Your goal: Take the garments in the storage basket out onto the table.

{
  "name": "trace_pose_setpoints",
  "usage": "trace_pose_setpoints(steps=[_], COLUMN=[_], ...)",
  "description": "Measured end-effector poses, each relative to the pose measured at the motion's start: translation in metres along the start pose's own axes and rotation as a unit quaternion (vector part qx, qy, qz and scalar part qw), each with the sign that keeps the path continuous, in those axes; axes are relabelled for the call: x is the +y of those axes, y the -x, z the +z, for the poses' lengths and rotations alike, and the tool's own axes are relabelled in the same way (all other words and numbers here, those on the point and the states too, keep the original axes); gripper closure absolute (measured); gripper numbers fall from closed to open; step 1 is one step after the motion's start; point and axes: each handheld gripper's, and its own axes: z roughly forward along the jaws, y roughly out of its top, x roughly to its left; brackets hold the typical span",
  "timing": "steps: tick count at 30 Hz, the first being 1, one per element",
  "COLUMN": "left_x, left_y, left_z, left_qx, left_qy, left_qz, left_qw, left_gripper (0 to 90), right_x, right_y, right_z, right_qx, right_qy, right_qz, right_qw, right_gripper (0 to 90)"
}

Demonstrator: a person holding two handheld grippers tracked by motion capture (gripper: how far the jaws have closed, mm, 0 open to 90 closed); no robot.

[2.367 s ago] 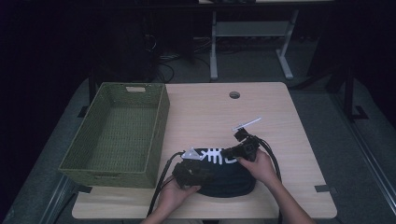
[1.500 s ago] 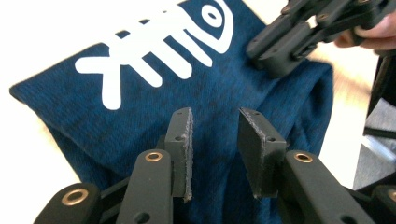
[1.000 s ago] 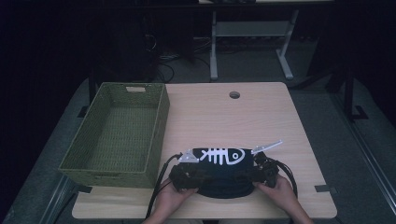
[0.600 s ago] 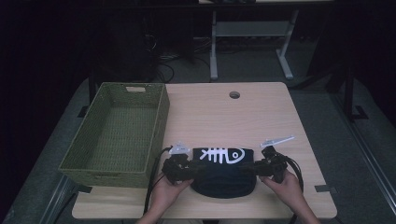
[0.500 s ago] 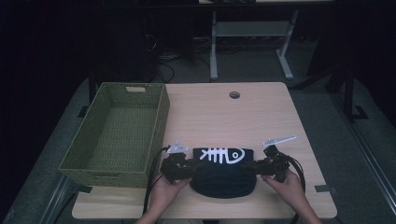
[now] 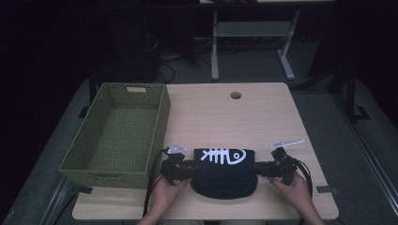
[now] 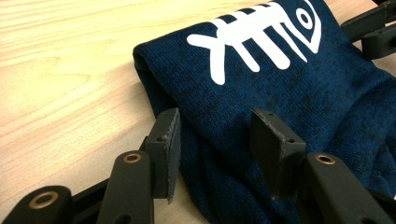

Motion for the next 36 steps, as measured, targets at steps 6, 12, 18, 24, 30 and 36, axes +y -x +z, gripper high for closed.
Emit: trace_pose_setpoints(steps=[6,12,18,24,30,36], left_x=[-0.002,-0.003,-0.003,-0.004,-0.005,-0.004], left_y=[-0.004,-0.005,-0.008,-0.008,-0.009,-0.009], left_z=[0.003,0.009,0.012,0.014,0.015,0.018], left_qx=[-0.005,-0.020,-0.033,-0.044,-0.053,-0.059], left_qy=[-0.004,-0.011,-0.017,-0.018,-0.018,-0.015], left_qz=[-0.015,-0.036,-0.050,-0.049,-0.050,-0.051], left_qw=[0.9999,0.9991,0.9980,0.9976,0.9972,0.9968], left_gripper=[48.6,41.9,41.2,49.5,56.6,62.2], right_x=[-0.003,-0.003,-0.003,-0.003,-0.004,-0.004], right_y=[0.005,0.009,0.008,0.006,0.007,0.010], right_z=[0.003,0.006,0.011,0.014,0.015,0.015], right_qx=[0.004,0.006,0.011,0.014,0.018,0.029], right_qy=[-0.002,-0.003,-0.004,-0.005,-0.012,-0.012], right_qz=[0.011,0.024,0.024,0.018,0.011,0.018], right_qw=[0.9999,0.9997,0.9997,0.9997,0.9997,0.9994], right_gripper=[50.0,47.7,49.2,56.9,67.0,71.6])
